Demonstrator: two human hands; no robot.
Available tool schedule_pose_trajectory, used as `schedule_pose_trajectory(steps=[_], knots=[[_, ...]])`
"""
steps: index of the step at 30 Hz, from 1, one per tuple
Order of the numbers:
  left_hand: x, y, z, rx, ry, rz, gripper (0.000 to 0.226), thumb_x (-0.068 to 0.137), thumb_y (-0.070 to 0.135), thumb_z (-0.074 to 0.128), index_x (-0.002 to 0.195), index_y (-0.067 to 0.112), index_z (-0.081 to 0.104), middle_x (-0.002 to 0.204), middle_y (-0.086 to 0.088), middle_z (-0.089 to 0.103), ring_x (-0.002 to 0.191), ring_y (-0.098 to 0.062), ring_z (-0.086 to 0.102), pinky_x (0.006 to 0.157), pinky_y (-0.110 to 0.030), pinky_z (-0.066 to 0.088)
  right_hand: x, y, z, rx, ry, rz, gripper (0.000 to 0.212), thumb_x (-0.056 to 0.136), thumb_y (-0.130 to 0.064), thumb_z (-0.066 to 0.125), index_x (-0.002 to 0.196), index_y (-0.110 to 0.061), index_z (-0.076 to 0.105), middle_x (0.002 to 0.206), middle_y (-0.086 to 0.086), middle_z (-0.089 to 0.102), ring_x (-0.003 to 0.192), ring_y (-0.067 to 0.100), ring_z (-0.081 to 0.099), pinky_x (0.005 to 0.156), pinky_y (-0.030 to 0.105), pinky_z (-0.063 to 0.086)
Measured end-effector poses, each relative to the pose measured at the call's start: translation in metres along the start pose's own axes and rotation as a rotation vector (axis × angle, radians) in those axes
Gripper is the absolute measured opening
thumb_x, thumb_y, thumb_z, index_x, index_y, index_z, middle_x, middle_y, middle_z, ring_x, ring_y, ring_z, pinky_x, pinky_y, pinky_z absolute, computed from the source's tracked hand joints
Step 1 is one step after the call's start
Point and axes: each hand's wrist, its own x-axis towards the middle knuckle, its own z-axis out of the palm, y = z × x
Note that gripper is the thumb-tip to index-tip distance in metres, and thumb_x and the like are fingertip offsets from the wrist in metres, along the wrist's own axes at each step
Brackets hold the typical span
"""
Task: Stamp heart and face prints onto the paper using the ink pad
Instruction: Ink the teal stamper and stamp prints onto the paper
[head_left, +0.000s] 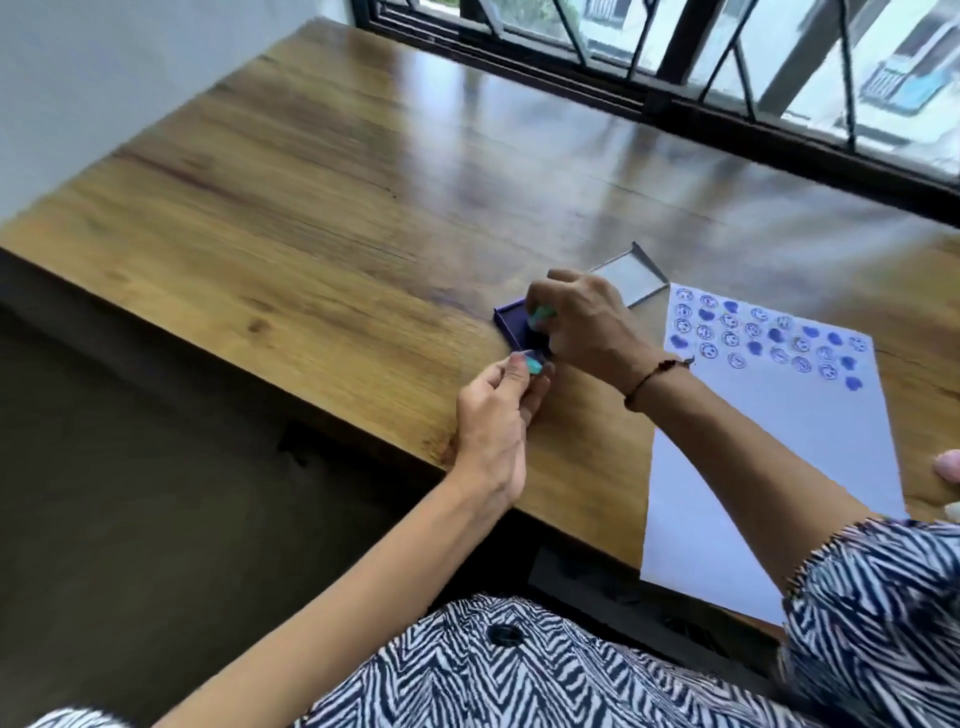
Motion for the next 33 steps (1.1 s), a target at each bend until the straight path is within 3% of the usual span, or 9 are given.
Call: schedule_pose_trajectory(steps=[2,5,13,17,20,24,28,31,33], knots=[[-0.002,0.001,-0.001,-0.019,0.001,-0.024,0.017,0.091,0.008,0.044,0.083,0.003,0.058,0.084,-0.009,0.060,0.081,-0.018,0.060,0.071,-0.016,0.053,0.009,0.003,-0.011,0.024,-0.045,0.014,0.016,0.069,0.002,0.060,0.081,-0.005,0.069,0.086,0.017,0.067,0.075,0.034,0.060,0.058,0.032,0.041],[-0.002,0.004,0.001,-0.037,-0.005,-0.034,0.017,0.091,0.009,0.043,0.083,0.003,0.057,0.084,-0.010,0.059,0.082,-0.019,0.059,0.069,-0.015,0.053,0.013,0.003,-0.016,0.061,0.005,-0.020,0.018,0.067,0.004,0.058,0.078,-0.004,0.069,0.082,0.018,0.067,0.071,0.033,0.060,0.056,0.028,0.035],[-0.002,0.005,0.002,-0.050,-0.002,-0.038,0.015,0.091,0.009,0.044,0.087,0.001,0.057,0.088,-0.012,0.059,0.087,-0.020,0.058,0.072,-0.017,0.052,0.014,-0.004,-0.011,0.094,-0.004,-0.017,0.017,0.069,0.005,0.056,0.077,-0.004,0.067,0.084,0.017,0.064,0.069,0.029,0.056,0.055,0.029,0.034],[-0.004,0.002,0.002,-0.038,0.002,-0.029,0.016,0.091,0.008,0.044,0.089,0.001,0.057,0.091,-0.012,0.059,0.090,-0.021,0.057,0.074,-0.018,0.052,0.010,-0.008,-0.009,0.056,-0.103,-0.023,0.017,0.069,0.005,0.055,0.081,-0.002,0.066,0.091,0.017,0.065,0.082,0.034,0.058,0.061,0.031,0.037],[-0.002,0.002,0.002,-0.030,0.003,-0.029,0.016,0.090,0.009,0.044,0.087,0.001,0.058,0.090,-0.012,0.059,0.090,-0.022,0.058,0.072,-0.016,0.053,0.017,-0.006,-0.019,0.142,-0.022,0.006,0.020,0.070,0.006,0.055,0.081,-0.003,0.069,0.090,0.018,0.067,0.082,0.032,0.060,0.060,0.026,0.034],[-0.004,0.000,0.001,-0.016,0.005,-0.019,0.017,0.091,0.010,0.044,0.087,0.002,0.059,0.088,-0.010,0.060,0.096,-0.024,0.056,0.078,-0.020,0.052,0.012,-0.009,-0.013,0.131,-0.110,0.016,0.019,0.071,0.005,0.056,0.084,-0.002,0.069,0.094,0.018,0.066,0.088,0.033,0.059,0.068,0.032,0.041],[-0.003,0.001,0.001,-0.016,-0.011,-0.022,0.017,0.091,0.010,0.044,0.087,0.001,0.059,0.097,-0.017,0.055,0.090,-0.020,0.060,0.076,-0.017,0.052,0.018,-0.002,-0.019,0.183,-0.045,0.057,0.021,0.070,0.006,0.055,0.082,-0.003,0.070,0.091,0.019,0.070,0.082,0.029,0.059,0.060,0.021,0.036],[-0.003,0.000,0.002,-0.011,-0.006,-0.016,0.017,0.091,0.010,0.044,0.089,0.001,0.058,0.098,-0.016,0.055,0.088,-0.019,0.060,0.078,-0.019,0.052,0.014,-0.002,-0.015,0.135,-0.100,0.061,0.021,0.070,0.006,0.056,0.083,-0.004,0.069,0.094,0.017,0.068,0.089,0.030,0.059,0.064,0.023,0.033],[-0.002,0.000,0.001,-0.015,-0.008,-0.020,0.016,0.091,0.010,0.044,0.088,0.002,0.058,0.093,-0.014,0.057,0.087,-0.018,0.061,0.076,-0.018,0.052,0.014,0.001,-0.019,0.162,-0.090,0.088,0.021,0.070,0.005,0.058,0.083,-0.005,0.070,0.092,0.017,0.070,0.082,0.026,0.058,0.060,0.021,0.032]])
